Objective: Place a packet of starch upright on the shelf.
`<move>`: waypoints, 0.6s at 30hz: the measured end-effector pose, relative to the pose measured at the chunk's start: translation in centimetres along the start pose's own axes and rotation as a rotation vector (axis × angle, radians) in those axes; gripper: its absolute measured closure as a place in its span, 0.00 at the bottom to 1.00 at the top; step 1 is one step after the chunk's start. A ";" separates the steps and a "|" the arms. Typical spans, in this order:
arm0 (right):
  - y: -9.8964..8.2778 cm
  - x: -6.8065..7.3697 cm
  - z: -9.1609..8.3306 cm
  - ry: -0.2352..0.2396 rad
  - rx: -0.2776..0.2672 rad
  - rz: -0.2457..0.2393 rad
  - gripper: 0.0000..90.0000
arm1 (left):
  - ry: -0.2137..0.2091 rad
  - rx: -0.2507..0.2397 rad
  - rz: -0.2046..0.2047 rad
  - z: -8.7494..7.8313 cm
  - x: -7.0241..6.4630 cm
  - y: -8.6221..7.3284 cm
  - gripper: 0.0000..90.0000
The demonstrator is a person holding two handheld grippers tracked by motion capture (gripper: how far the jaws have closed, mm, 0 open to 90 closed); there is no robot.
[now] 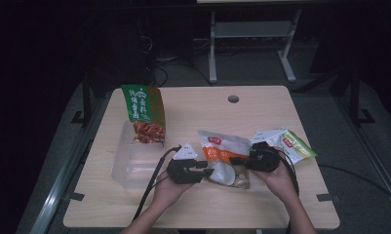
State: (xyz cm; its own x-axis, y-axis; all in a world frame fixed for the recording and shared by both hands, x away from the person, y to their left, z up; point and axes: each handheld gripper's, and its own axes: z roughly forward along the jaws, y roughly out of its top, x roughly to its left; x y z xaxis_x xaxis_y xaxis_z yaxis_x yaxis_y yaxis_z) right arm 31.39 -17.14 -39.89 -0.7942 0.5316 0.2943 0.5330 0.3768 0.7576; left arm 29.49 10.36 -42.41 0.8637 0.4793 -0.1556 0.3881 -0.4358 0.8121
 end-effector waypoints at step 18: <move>1.3 0.6 -0.8 -0.034 -0.007 0.014 1.00 | -0.001 0.006 0.037 -3.9 -1.6 -2.2 0.46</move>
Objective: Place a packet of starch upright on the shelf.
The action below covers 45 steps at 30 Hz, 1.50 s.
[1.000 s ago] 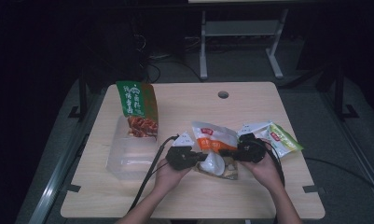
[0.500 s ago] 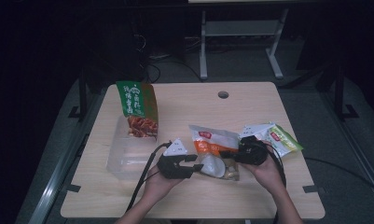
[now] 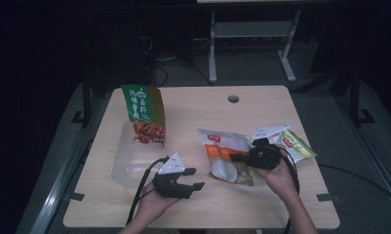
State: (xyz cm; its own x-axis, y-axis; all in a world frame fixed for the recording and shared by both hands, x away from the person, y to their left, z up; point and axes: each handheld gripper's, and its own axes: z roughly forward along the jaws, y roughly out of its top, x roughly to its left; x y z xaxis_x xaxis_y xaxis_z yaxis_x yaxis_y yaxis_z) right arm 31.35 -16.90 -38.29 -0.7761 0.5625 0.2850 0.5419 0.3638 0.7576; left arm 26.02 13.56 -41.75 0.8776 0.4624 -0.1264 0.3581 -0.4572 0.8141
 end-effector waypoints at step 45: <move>13.5 6.1 7.9 0.193 -0.048 -0.134 1.00 | -0.045 -0.005 0.057 -2.6 -1.8 -2.9 0.36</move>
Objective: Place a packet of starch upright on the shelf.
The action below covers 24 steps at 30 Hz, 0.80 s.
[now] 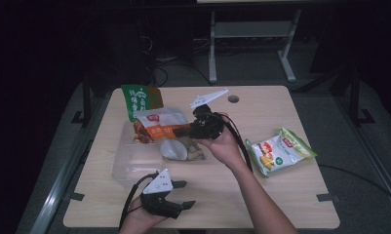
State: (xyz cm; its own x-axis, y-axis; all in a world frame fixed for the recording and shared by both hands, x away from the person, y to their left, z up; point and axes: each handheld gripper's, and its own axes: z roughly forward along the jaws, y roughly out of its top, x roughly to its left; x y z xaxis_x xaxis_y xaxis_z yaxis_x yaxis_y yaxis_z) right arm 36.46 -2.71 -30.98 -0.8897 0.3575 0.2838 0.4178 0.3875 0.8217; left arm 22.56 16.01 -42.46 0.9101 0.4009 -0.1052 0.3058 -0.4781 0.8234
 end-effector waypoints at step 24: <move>3.3 -0.4 10.1 0.105 0.018 -0.019 1.00 | 0.024 -0.006 0.006 -0.2 -0.4 -0.5 0.35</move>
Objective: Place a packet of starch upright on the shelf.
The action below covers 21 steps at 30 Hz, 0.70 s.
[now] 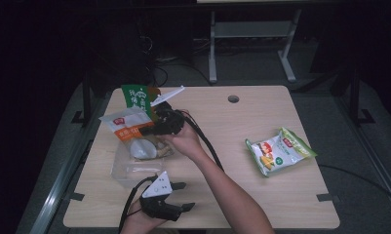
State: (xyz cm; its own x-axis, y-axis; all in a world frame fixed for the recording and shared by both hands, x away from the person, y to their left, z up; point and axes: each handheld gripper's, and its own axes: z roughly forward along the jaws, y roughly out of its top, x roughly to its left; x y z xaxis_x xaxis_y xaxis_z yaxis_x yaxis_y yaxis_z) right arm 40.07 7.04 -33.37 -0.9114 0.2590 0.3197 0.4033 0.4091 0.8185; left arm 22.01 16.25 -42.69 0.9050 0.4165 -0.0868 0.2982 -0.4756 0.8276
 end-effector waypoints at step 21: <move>-1.8 -2.6 4.9 0.009 -0.051 0.087 1.00 | 0.005 0.023 0.007 0.2 0.2 -0.3 0.34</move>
State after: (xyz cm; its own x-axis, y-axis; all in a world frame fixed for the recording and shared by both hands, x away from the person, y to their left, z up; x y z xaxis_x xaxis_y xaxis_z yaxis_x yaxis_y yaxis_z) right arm 42.13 9.87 -38.03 -0.8737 0.2839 0.3950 0.4769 0.3400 0.8105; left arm 22.20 16.33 -43.10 0.9056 0.4167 -0.0786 0.2989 -0.4958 0.8154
